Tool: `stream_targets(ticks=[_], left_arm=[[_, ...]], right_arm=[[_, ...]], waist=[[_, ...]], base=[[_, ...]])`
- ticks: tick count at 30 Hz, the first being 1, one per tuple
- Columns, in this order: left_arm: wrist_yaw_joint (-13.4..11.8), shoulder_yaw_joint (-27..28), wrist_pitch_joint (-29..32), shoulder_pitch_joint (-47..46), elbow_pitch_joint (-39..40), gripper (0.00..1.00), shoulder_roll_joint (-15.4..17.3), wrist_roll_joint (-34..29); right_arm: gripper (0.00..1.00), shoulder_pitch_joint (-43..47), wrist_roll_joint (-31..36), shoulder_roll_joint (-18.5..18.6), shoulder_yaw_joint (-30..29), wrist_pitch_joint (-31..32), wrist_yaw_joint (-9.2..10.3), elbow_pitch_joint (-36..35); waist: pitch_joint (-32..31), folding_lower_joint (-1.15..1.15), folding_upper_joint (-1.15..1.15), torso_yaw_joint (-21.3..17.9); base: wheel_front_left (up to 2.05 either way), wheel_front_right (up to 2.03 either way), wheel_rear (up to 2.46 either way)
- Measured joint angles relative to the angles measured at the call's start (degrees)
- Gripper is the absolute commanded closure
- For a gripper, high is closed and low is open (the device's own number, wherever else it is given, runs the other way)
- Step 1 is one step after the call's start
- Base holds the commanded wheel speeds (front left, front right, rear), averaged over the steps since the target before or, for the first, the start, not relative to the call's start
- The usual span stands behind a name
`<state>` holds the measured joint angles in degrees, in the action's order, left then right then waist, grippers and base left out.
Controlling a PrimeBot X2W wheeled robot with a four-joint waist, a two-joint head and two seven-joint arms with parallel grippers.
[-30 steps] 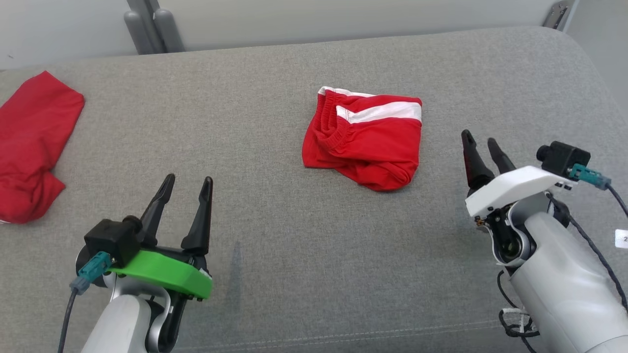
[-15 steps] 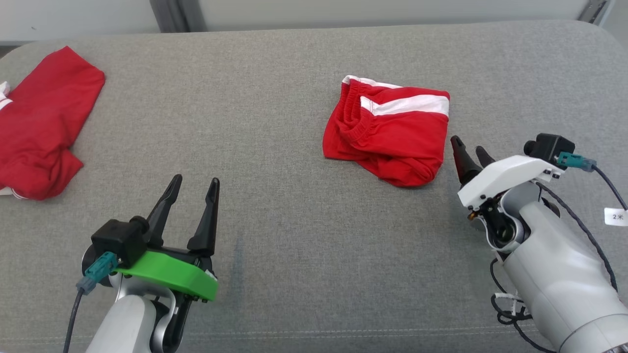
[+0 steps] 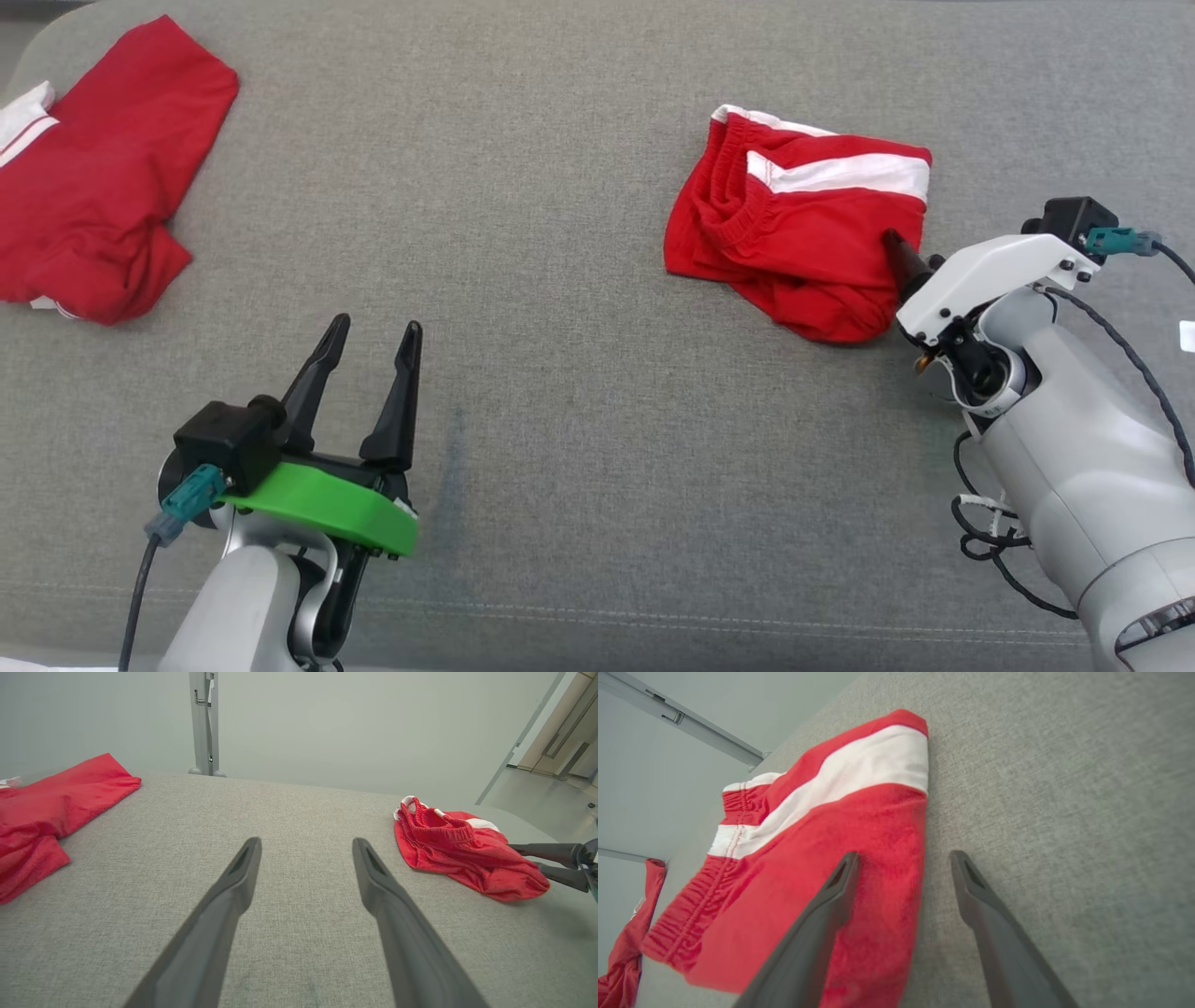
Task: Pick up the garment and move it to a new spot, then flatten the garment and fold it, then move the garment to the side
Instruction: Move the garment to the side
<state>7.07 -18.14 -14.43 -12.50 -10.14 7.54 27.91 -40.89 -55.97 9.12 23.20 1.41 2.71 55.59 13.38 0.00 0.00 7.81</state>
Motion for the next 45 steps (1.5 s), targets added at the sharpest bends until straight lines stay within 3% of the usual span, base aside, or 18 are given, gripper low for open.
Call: stream_targets(ticks=[8,9,10,11,12,20,28,31,45], left_arm=[[0.1,1.5,0.0,-0.7,-0.2,0.00,-0.6,0.2],[0.1,1.5,0.0,-0.7,-0.3,0.00,-0.6,0.2],[0.1,1.5,0.0,-0.7,-0.3,0.00,-0.7,0.2],[0.1,1.5,0.0,-0.7,-0.3,0.00,-0.7,0.2],[0.1,1.5,0.0,-0.7,-0.4,0.00,-0.7,0.2],[0.1,2.5,0.0,-0.7,-0.6,0.00,-0.6,0.2],[0.1,2.7,0.0,-0.7,-0.8,0.00,-0.3,0.2],[0.1,2.8,0.0,-0.6,-0.7,0.00,0.2,0.2],[0.1,2.7,0.0,-0.6,0.8,0.00,1.6,0.1]], right_arm=[[0.00,-1.7,-0.5,-0.4,-0.3,1.4,0.42,2.2],[0.20,-2.0,-0.5,-0.6,-0.3,1.4,0.41,2.4],[0.53,-2.2,-0.5,-0.6,-0.3,1.4,0.40,2.5],[0.93,-2.2,-0.5,-0.6,-0.4,1.3,0.37,2.6],[1.00,-2.2,-0.5,-0.6,-0.4,1.2,0.35,2.7],[1.00,-2.5,-0.5,-1.3,-0.3,-0.7,-1.86,3.2],[1.00,-3.9,1.7,-0.3,2.6,-1.7,-5.81,2.6],[1.00,-4.6,3.1,1.2,3.7,-1.0,-6.91,2.4],[1.00,-8.4,5.3,11.2,5.1,2.5,-8.46,1.4]], waist=[[1.0,0.00,0.00,2.0],[1.1,0.00,0.00,2.0],[1.0,0.00,0.00,2.0],[1.0,0.00,0.00,2.0],[1.0,0.00,0.00,2.1],[0.3,0.00,0.00,1.5],[-0.6,0.00,0.00,0.1],[-0.6,0.00,0.00,-0.6],[2.6,0.00,0.00,-2.5]], base=[[0.00,0.00,0.00],[0.00,0.00,0.00],[0.00,0.00,0.00],[0.00,0.00,0.00],[0.00,0.00,0.00],[0.00,0.00,0.00],[0.00,0.00,0.00],[0.00,0.00,0.00],[0.00,0.00,0.00]])
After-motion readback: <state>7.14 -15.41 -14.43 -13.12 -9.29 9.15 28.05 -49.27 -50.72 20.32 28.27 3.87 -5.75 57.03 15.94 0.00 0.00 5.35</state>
